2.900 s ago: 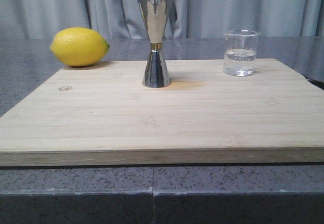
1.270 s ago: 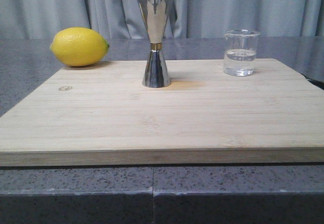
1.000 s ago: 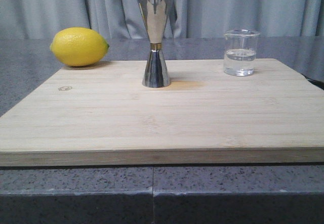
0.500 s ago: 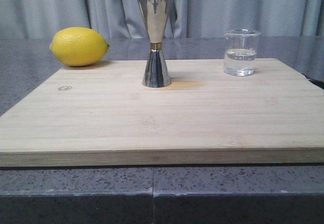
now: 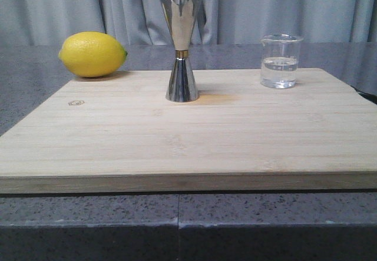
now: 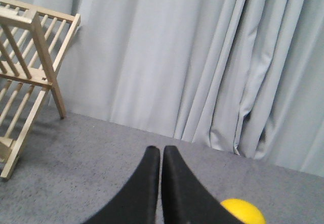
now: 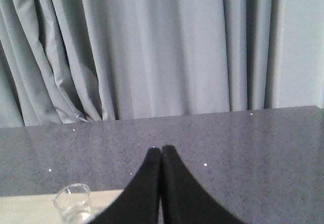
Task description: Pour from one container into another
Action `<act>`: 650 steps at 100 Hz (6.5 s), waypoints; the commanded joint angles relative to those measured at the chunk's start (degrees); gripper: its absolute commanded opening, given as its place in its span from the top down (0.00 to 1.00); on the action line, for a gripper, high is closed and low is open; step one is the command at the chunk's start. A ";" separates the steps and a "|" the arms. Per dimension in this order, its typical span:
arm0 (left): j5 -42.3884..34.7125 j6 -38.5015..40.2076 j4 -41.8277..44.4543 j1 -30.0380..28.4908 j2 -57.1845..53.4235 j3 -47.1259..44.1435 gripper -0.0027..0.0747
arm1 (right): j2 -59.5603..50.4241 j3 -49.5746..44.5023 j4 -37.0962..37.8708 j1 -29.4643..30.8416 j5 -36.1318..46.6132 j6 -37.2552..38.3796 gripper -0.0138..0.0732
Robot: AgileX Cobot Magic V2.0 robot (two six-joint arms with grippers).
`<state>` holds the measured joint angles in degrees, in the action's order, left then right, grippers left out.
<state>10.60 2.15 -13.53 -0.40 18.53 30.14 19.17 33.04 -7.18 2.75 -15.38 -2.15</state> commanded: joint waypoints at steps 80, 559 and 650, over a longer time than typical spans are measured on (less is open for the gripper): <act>16.36 -64.83 -53.96 0.00 33.81 23.09 0.37 | 27.26 15.07 -0.12 0.37 7.27 -0.17 0.50; 62.08 -123.09 -86.61 21.03 81.73 34.93 0.99 | 33.14 -13.22 2.18 -16.30 39.49 -3.35 0.42; 62.08 -123.09 -86.61 21.03 81.73 34.93 0.99 | 67.93 -11.81 6.31 -22.04 78.78 -1.62 0.27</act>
<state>66.38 -120.85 -95.57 20.18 103.42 63.43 87.26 18.88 -2.02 -19.11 57.88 -4.13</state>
